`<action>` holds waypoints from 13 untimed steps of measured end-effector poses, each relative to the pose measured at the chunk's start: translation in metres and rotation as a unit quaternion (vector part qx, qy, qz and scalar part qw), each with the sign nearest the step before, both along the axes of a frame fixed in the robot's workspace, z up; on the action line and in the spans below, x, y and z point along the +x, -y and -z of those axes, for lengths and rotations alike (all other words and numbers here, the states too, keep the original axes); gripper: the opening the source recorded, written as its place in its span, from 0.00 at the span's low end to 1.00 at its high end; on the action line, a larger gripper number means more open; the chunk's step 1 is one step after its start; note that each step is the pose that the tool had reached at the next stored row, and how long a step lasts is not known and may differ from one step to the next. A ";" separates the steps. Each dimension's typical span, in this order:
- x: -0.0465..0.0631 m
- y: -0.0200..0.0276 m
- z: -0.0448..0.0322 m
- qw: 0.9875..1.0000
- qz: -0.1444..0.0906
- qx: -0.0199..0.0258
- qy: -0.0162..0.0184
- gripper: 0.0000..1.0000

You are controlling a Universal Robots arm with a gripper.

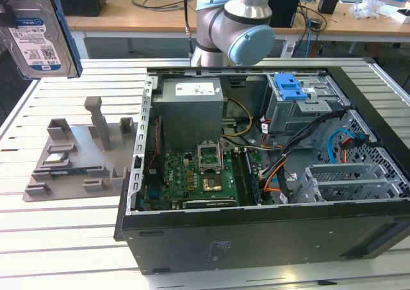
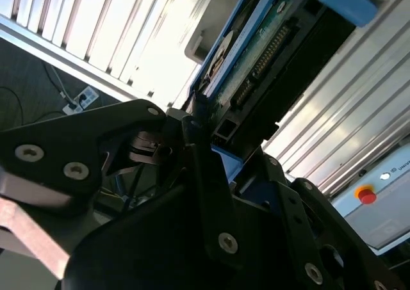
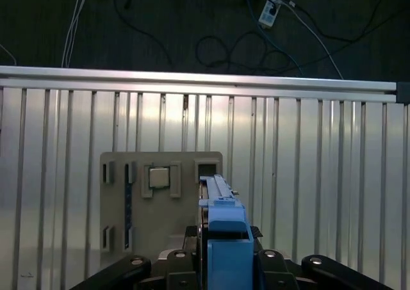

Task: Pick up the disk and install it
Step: 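Pick up the disk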

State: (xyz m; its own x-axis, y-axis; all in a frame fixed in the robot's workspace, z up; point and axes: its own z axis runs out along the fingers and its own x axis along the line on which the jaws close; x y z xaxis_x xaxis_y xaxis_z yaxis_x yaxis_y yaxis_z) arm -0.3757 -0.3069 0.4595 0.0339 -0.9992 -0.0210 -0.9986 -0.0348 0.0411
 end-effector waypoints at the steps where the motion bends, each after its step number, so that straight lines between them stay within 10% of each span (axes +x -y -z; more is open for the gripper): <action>1: 0.000 0.0000 -0.0023 1.000 0.000 0.000 0.000 0.37; 13: 0.000 0.0000 -0.0260 1.000 0.000 0.000 0.000 0.37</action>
State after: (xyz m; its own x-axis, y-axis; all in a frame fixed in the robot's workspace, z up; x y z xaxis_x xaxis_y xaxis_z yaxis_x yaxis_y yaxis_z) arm -0.3757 -0.3069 0.4854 0.0339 -0.9992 -0.0211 -0.9986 -0.0348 0.0411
